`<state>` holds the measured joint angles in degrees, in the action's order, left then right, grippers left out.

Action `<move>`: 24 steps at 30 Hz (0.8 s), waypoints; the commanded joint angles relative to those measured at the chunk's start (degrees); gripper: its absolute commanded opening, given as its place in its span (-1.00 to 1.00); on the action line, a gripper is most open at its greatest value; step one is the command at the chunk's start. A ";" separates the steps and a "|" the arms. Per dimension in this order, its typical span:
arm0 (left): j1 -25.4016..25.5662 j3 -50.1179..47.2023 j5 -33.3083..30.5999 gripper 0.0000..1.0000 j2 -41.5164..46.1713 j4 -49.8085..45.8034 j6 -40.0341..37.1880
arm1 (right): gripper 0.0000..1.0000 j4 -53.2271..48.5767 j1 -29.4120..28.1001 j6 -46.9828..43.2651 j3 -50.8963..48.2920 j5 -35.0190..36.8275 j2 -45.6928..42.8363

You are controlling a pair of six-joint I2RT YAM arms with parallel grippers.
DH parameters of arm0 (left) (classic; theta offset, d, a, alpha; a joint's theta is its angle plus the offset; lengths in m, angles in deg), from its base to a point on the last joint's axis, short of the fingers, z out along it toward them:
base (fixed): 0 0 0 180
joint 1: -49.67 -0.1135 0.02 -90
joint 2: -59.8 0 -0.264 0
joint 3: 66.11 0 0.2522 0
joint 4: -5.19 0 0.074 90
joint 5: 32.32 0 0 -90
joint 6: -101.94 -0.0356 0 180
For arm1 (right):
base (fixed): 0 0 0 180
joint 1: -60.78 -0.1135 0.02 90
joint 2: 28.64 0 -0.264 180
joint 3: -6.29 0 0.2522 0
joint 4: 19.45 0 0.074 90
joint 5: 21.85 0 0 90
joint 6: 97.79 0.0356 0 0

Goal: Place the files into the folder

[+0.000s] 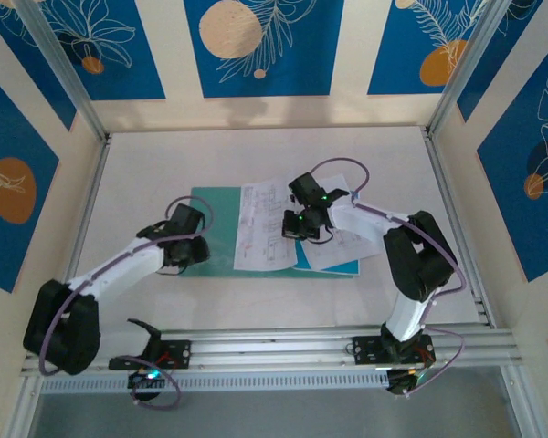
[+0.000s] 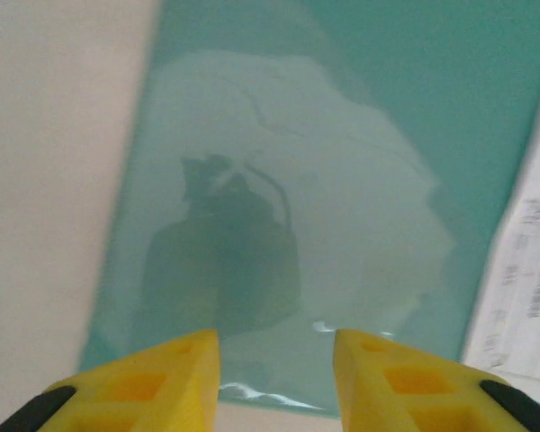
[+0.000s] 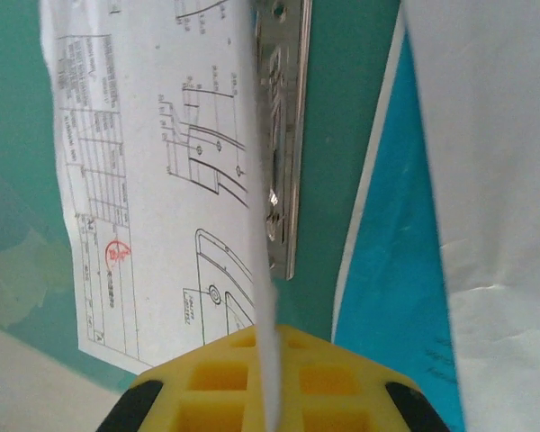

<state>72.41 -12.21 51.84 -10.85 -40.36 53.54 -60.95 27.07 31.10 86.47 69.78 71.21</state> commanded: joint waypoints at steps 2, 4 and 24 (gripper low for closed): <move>-6.83 -5.61 3.65 -0.39 4.68 0.66 3.17 | -1.00 -0.59 0.22 -3.91 2.48 7.13 -2.92; -9.65 -7.33 5.70 -0.48 5.24 1.19 3.39 | -1.00 -0.03 0.23 -4.97 2.94 8.56 -3.68; -13.07 -10.72 8.92 -1.00 2.80 4.81 3.73 | -1.00 2.92 -8.22 -14.67 6.09 16.61 -4.56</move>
<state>60.00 -22.33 59.68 -7.88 -35.90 57.67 -58.94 20.27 19.17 90.62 83.85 66.43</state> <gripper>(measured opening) 0.040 0.068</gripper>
